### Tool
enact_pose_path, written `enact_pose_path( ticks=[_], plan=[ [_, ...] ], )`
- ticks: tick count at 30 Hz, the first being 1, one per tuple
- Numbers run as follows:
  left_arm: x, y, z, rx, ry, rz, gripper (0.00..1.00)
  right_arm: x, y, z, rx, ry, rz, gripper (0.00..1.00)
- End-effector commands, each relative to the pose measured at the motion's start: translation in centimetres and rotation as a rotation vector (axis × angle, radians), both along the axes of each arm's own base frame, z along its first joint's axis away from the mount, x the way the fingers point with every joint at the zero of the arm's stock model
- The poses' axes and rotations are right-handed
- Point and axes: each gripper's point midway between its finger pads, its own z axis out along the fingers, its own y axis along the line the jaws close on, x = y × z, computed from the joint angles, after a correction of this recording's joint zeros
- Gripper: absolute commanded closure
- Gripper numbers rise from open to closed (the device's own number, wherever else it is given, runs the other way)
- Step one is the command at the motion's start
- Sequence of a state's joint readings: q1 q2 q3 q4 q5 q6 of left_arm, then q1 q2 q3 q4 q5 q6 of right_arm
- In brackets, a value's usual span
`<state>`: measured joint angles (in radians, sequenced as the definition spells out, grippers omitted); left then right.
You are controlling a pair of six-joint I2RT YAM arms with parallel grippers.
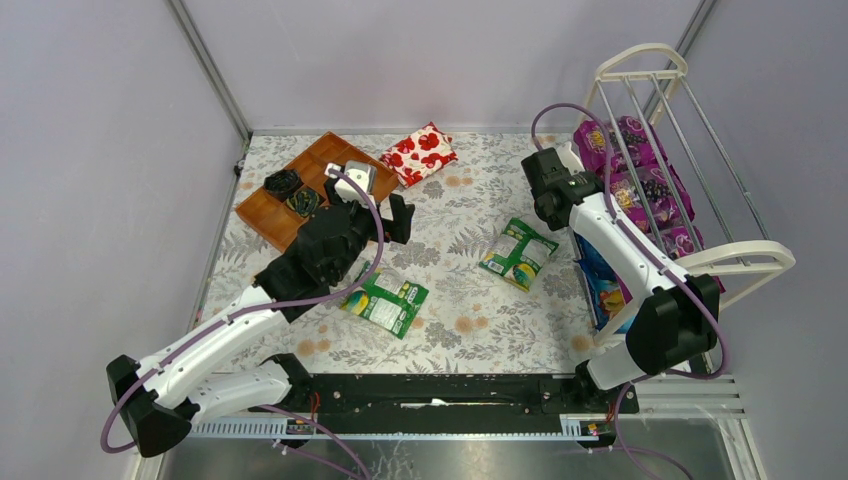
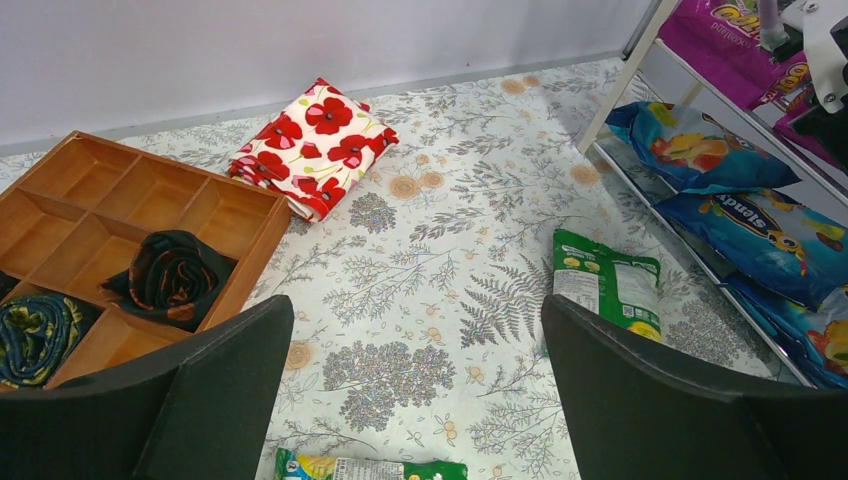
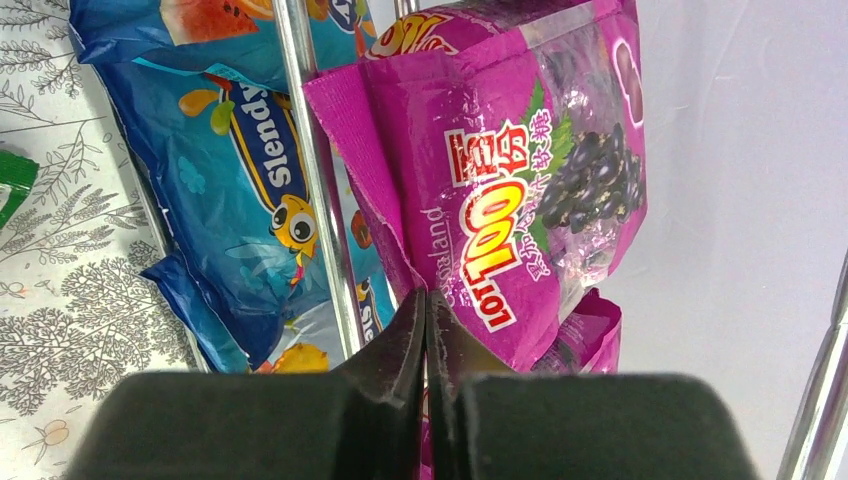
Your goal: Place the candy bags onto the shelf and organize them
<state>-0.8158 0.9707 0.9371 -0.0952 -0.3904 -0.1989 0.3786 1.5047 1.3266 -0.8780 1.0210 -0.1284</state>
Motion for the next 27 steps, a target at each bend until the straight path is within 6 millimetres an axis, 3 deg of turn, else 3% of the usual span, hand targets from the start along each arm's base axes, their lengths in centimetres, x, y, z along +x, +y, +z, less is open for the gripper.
enact_pose_path(
  ticks=[1,9,19,20,22,23,27],
  plan=[
    [0.3,-0.3,0.7,-0.028,-0.031,-0.002,0.01,0.4,0.3,1.4,0.056,-0.078,-0.009,1.00],
    [0.3,-0.3,0.5,-0.025,-0.027,0.000,0.01,1.0,1.7,2.4,0.177,-0.120,0.027,1.00],
    [0.5,-0.1,0.4,-0.030,-0.025,0.006,0.01,1.6,2.5,0.9,0.210,-0.106,0.064,0.99],
    [0.5,-0.1,0.4,-0.029,-0.025,0.006,0.01,1.6,2.4,1.0,0.207,-0.109,0.058,0.92],
    [0.5,-0.1,0.3,-0.028,-0.023,0.008,0.01,1.6,2.4,1.4,0.212,-0.125,0.051,0.63],
    [0.5,-0.1,0.4,-0.029,-0.024,0.007,0.01,1.6,2.4,1.6,0.220,-0.130,0.051,0.53],
    [0.6,-0.1,0.2,-0.031,-0.021,0.009,0.01,1.5,4.3,3.1,0.339,-0.128,0.105,0.42]
  ],
)
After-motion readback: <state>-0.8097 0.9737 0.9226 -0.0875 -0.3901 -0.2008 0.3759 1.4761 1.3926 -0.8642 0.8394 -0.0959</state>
